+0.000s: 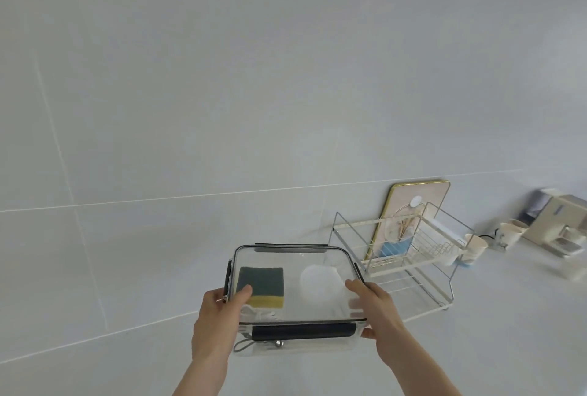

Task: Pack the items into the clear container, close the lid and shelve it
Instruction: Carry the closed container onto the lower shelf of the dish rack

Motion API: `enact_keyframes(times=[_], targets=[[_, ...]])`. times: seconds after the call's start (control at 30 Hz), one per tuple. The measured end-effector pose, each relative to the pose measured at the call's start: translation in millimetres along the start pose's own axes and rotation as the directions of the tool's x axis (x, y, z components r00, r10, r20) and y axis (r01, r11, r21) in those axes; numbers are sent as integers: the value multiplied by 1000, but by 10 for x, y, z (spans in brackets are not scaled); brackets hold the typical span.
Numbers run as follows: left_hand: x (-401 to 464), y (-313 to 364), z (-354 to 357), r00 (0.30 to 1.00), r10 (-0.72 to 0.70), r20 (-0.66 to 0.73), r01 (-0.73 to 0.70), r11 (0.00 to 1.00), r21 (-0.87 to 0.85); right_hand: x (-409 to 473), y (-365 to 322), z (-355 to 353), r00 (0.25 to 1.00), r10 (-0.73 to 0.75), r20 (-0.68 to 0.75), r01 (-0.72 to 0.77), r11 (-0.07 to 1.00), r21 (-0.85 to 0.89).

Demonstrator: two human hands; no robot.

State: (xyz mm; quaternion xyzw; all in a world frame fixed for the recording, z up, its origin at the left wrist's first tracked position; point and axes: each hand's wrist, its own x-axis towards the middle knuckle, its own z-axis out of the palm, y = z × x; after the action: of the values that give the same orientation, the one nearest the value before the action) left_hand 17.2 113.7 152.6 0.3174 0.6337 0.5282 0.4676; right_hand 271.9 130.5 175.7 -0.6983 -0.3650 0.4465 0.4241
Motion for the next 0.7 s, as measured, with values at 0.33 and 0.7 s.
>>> enact_keyframes(times=[0.33, 0.7], targets=[[-240, -594, 1400, 980, -169, 107, 137, 957, 258, 651, 738, -1231, 979, 185, -86, -186, 983, 3], [-299, -970, 3349, 945, -324, 45, 298, 909, 291, 2162, 1139, -2559, 972, 217, -87, -214, 976, 43]])
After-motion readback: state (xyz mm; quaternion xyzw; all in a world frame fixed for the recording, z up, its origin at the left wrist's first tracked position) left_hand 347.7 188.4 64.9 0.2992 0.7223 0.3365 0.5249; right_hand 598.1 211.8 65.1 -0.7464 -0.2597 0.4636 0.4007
